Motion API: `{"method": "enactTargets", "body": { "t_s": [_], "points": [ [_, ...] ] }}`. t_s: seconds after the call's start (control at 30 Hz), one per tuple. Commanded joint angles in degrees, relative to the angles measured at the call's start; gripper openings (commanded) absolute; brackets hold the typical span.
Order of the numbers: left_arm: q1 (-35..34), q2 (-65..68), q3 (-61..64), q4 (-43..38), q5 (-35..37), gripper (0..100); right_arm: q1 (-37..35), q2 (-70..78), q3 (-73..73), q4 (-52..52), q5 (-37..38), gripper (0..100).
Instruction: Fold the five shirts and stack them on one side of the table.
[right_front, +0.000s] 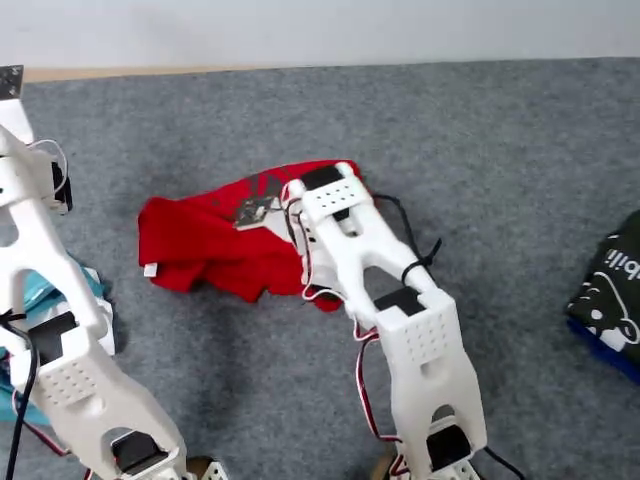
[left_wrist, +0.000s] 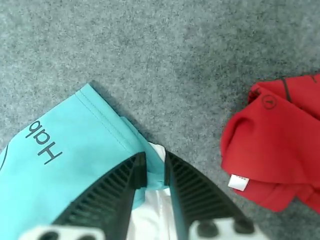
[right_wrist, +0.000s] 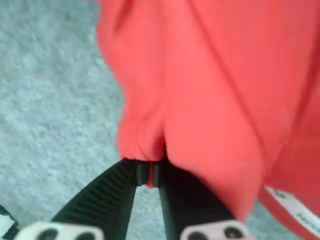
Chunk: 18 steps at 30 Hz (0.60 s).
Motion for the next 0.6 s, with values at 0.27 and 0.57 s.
{"method": "enactTargets", "body": {
  "t_s": [0.27, 0.57],
  "points": [
    [2.6, -3.8, -0.4, 1.4, 0.5, 7, 4.8, -12.0, -11.1, 9.0, 0.8, 1.1],
    [10.5, -7.1, 0.4, 1.5, 0.4, 7, 11.1, -27.1, -11.1, 9.0, 1.4, 1.1]
  ]
}}
